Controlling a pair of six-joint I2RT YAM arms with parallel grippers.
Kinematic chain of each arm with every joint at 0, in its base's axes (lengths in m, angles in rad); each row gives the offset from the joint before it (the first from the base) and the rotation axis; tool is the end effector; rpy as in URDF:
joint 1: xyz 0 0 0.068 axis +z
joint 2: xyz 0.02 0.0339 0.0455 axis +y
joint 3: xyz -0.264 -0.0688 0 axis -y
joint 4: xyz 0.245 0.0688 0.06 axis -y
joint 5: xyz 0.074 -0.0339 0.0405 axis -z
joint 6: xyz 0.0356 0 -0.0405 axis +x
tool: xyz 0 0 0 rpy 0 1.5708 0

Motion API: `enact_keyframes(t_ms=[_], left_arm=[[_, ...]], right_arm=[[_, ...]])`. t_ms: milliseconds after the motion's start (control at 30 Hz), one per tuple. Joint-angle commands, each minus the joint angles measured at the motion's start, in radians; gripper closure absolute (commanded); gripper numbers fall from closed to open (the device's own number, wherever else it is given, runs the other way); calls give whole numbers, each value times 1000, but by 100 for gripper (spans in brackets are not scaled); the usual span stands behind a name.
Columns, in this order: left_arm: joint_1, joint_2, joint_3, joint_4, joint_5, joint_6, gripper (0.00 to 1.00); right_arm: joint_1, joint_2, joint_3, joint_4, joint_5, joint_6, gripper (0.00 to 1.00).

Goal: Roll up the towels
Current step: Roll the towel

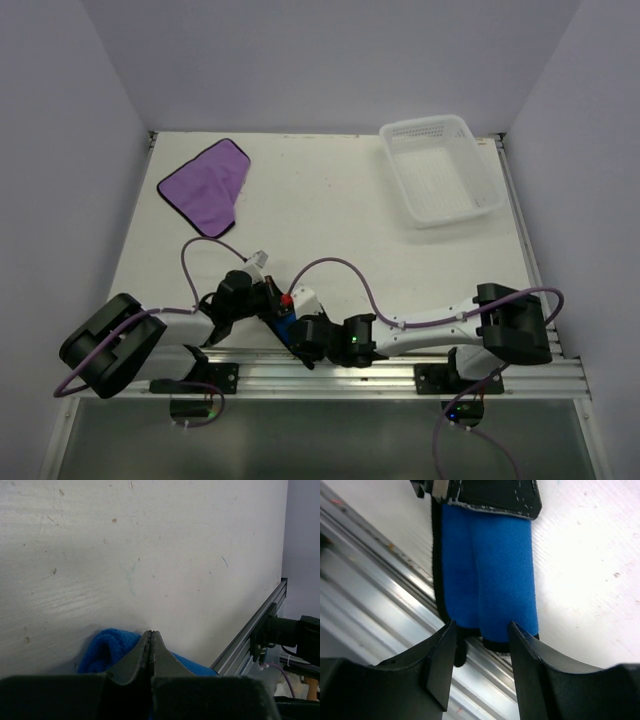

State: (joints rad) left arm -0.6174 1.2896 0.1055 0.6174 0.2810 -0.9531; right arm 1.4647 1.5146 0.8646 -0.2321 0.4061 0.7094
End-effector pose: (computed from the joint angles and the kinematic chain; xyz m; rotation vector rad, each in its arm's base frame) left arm 0.1459 -0.1157 0.1048 -0.2139 2.3604 -1.1535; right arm 0.0462 0.3011 0.1942 -0.7266 2.3164 0.5368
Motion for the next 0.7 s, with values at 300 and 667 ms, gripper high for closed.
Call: enact_keyframes(t_ms=[300,667], left_arm=[[2,-9,3,-91,-57,57,100],[2,-13,5,-99,-55,60,100]], right_arm=[[98,141,180,-363,384,-39,52],[102,118,116,-207,278,-50,49]])
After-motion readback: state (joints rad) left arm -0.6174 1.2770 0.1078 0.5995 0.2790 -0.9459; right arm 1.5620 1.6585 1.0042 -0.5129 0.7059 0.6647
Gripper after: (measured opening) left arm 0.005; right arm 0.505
